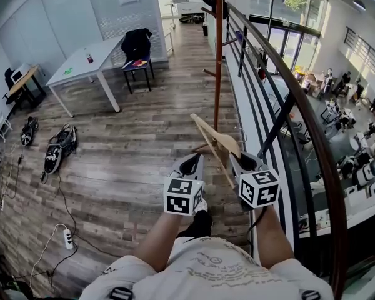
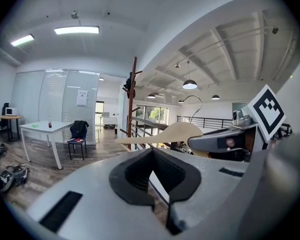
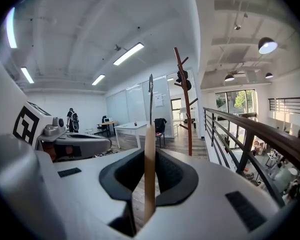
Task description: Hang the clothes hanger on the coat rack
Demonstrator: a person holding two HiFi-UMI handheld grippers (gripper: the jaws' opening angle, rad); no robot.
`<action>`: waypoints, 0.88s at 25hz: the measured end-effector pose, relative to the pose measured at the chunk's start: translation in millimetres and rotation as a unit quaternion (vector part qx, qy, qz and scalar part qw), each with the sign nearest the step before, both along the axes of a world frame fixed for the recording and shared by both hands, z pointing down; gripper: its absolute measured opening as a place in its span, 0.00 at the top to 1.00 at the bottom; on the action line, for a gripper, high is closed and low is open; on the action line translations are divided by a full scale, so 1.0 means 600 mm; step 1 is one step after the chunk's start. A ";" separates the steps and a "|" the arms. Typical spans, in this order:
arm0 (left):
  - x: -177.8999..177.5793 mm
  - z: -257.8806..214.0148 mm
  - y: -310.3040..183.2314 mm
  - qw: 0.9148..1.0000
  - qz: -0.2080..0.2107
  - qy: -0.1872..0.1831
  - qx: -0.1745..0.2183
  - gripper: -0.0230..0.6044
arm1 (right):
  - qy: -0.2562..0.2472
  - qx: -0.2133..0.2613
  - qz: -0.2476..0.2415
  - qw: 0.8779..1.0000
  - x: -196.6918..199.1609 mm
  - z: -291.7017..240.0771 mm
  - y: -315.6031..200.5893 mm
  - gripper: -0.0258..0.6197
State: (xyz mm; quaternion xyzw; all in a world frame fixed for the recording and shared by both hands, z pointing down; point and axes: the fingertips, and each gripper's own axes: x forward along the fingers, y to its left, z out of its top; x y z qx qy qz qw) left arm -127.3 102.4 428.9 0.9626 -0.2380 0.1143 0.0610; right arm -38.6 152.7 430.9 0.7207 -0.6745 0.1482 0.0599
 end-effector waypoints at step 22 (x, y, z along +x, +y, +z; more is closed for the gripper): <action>0.181 0.004 -0.198 1.000 0.014 0.017 -0.011 0.96 | 0.000 -0.001 -0.011 1.000 0.166 0.005 -0.202 0.88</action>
